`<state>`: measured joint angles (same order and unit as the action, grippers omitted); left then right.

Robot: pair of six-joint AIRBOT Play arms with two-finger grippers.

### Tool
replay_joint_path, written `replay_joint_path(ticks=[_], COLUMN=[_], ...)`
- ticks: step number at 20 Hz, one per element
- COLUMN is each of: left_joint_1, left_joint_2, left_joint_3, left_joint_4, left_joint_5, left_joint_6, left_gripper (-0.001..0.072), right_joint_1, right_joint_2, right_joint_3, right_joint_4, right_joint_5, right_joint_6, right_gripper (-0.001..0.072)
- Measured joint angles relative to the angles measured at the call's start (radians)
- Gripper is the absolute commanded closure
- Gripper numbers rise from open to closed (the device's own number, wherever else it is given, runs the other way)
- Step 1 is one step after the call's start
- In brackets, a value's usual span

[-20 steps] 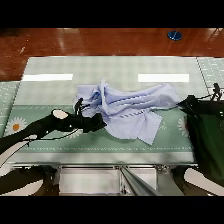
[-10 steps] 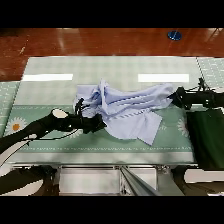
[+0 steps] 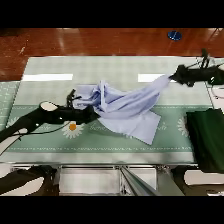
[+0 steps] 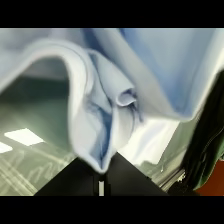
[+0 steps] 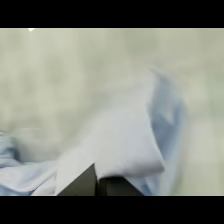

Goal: Fold the shirts.

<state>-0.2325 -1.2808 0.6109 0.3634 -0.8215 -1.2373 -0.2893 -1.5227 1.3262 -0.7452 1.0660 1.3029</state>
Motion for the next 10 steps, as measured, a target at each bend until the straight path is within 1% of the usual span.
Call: replay_joint_path(ticks=[3,6,8,10], left_joint_1=[0.187,0.354,0.45,0.535], left_joint_2=[0.06,0.153,0.218,0.276], left_joint_3=[0.106,0.281,0.433,0.594], left_joint_4=[0.04,0.056,0.062,0.061], left_joint_5=[-0.098,-0.185,-0.252,-0.304], left_joint_6=[0.011,0.014,0.01,0.007], left_gripper=[0.0688,0.0688,0.0688,0.0688], right_joint_1=[-0.002,-0.002,-0.002,-0.002], right_joint_2=[0.095,0.204,0.286,0.374], right_joint_3=[0.201,0.371,0.444,0.482], right_joint_4=[0.002,-0.027,-0.097,-0.196], right_joint_5=[0.059,0.076,0.082,0.09], right_joint_6=[0.023,0.06,0.101,0.149], right_gripper=[0.0691,0.0691,0.0691,0.0691])
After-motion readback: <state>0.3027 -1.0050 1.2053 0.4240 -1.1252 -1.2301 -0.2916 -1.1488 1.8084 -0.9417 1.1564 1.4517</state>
